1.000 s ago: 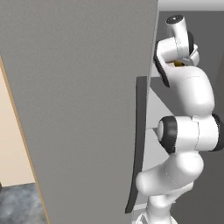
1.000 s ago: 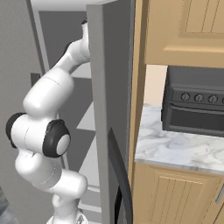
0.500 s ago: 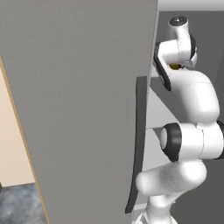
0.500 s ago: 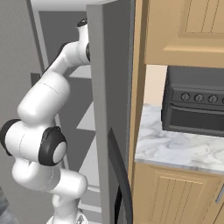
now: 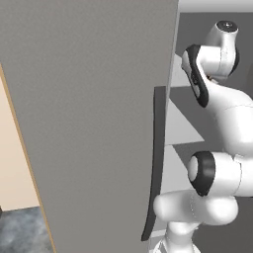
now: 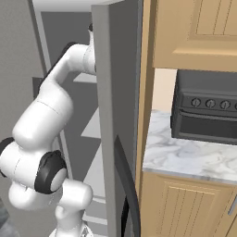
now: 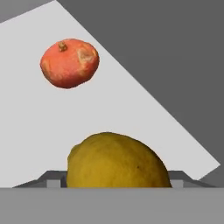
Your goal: Take the squash, pear, and lemon from the freezer and place them in the bowl on the counter.
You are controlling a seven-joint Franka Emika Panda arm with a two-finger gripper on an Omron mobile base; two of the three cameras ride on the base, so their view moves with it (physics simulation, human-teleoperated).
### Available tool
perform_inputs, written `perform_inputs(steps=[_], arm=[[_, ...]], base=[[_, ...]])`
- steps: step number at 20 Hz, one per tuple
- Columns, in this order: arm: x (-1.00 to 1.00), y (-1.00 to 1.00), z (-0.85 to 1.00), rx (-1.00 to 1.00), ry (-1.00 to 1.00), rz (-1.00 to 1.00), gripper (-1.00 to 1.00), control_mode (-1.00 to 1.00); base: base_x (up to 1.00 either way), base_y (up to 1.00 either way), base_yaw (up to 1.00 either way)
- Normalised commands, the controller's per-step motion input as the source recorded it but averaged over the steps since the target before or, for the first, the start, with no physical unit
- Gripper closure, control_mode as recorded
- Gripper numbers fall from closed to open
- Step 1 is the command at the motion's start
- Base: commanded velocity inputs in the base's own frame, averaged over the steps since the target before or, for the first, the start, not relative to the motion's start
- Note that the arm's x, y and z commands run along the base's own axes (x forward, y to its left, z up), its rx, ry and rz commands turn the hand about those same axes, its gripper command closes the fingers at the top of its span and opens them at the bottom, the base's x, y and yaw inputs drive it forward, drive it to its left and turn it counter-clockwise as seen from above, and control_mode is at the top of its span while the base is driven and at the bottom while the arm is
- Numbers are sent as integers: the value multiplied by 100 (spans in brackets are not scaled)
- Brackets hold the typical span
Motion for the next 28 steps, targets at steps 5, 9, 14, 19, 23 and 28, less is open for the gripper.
perform_inputs(steps=[5, 9, 14, 19, 23, 28], arm=[[-83, 18, 0, 0, 0, 31, 100, -100], [-86, 22, 0, 0, 0, 31, 100, -100], [-100, 13, 0, 0, 0, 18, 100, -100], [-100, 2, 0, -2, 0, 1, 100, -100], [-98, 24, 0, -5, 1, 0, 100, -100], [-88, 32, 0, -3, 6, 0, 100, -100]], base=[[0, 0, 0], [0, 0, 0], [0, 0, 0], [0, 0, 0], [0, 0, 0], [0, 0, 0]])
